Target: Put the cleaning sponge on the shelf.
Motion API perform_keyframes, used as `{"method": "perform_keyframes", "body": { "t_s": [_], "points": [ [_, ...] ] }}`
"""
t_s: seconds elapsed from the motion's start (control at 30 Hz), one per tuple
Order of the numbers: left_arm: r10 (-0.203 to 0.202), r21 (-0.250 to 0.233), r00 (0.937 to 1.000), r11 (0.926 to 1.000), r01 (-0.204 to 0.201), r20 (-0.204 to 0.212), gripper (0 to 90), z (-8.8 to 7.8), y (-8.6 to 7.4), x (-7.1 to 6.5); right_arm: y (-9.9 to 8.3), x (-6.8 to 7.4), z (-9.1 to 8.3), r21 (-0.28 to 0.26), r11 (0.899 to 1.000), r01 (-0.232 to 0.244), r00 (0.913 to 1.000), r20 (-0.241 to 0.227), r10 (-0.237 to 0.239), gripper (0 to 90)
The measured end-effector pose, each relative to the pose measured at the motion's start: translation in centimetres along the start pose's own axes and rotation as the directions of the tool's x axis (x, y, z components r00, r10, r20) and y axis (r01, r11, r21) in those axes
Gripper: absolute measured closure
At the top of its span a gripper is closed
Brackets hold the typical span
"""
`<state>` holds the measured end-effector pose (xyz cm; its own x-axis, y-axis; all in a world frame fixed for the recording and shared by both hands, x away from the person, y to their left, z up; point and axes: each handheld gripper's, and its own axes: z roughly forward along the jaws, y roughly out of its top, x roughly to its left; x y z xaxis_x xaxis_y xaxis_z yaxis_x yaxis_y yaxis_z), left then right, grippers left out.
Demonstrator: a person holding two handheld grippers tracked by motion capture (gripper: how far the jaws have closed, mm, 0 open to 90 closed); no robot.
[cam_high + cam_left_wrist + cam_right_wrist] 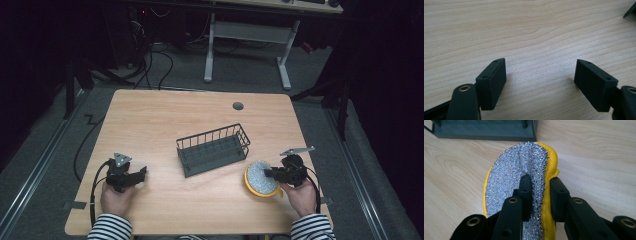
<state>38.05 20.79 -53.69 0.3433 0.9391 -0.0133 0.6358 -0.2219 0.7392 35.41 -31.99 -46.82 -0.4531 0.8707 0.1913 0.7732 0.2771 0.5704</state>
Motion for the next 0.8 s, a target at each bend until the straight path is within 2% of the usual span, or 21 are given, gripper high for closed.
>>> {"method": "perform_keyframes", "body": {
  "t_s": [0.27,0.53,0.8],
  "points": [
    [0.0,0.0,1.0,1.0,0.0,0.0,26.2,0.0,0.0,0.0,1.0,0.5,-1.4,-0.037,0.999,0.026,0.9997,0.003,-0.026,74.4],
    [0.003,0.001,1.0,1.0,-0.003,0.001,26.1,0.0,0.0,0.0,1.8,0.9,-2.5,-0.088,0.995,0.037,0.9992,-0.011,-0.039,74.0],
    [0.003,0.001,1.0,1.0,-0.003,0.002,26.1,0.0,0.0,0.0,3.0,1.6,-3.7,-0.117,0.992,0.056,0.998,-0.024,-0.059,73.8]
  ]
}}
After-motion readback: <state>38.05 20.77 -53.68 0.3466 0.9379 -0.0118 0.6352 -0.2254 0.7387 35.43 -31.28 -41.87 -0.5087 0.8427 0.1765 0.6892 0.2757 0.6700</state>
